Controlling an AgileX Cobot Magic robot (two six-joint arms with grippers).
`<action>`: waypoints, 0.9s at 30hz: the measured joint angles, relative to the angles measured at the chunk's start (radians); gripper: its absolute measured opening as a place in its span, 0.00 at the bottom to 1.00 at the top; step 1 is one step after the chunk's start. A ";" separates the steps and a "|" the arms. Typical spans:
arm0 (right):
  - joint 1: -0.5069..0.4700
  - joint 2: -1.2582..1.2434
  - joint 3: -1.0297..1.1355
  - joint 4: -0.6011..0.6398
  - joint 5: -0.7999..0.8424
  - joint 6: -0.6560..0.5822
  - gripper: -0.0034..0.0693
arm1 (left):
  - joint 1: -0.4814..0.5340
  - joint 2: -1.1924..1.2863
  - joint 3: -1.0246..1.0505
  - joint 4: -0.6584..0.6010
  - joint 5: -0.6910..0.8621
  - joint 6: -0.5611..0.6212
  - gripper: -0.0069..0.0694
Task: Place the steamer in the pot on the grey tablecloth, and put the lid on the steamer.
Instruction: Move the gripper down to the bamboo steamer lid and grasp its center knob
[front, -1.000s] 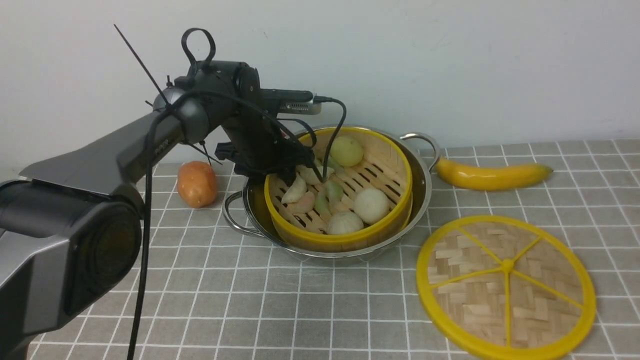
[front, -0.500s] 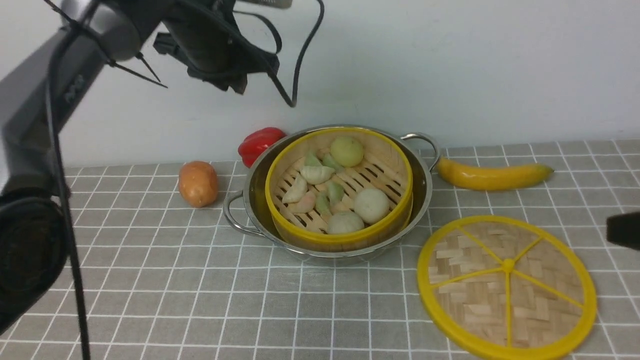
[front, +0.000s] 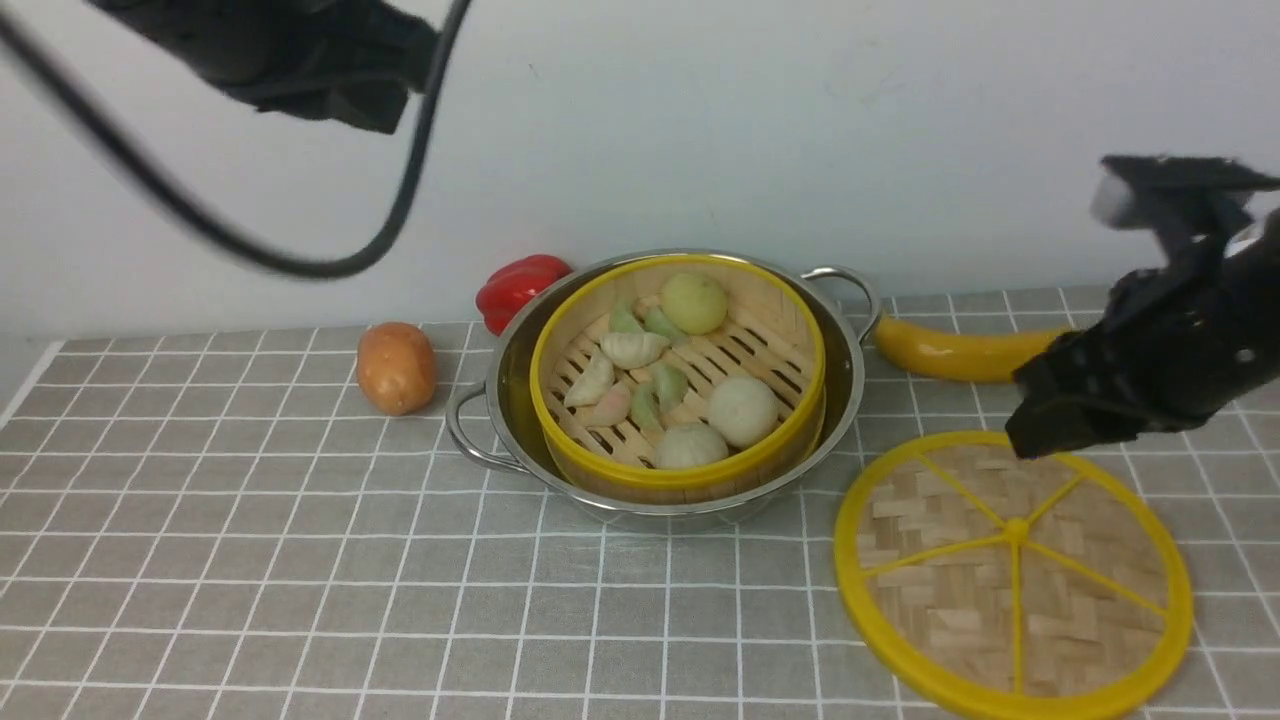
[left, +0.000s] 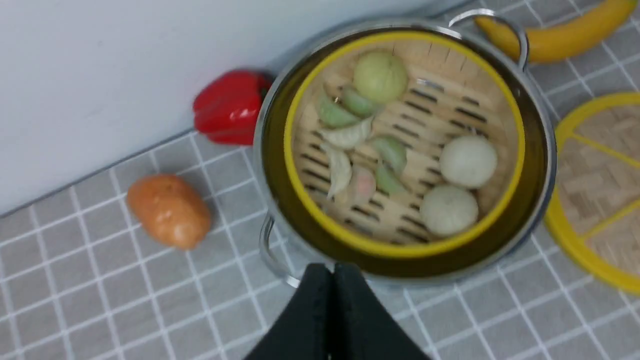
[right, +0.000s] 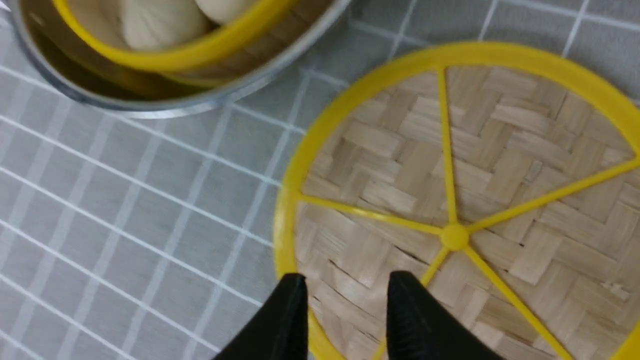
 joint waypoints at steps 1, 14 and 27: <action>0.015 0.015 -0.001 -0.049 0.000 0.036 0.38 | 0.000 -0.064 0.053 0.003 0.000 0.000 0.06; 0.039 0.187 -0.002 -0.188 -0.082 0.139 0.38 | 0.000 -0.859 0.684 -0.039 -0.453 0.007 0.06; 0.039 0.272 -0.005 -0.187 -0.135 0.132 0.38 | 0.000 -1.014 0.890 -0.128 -0.478 0.000 0.06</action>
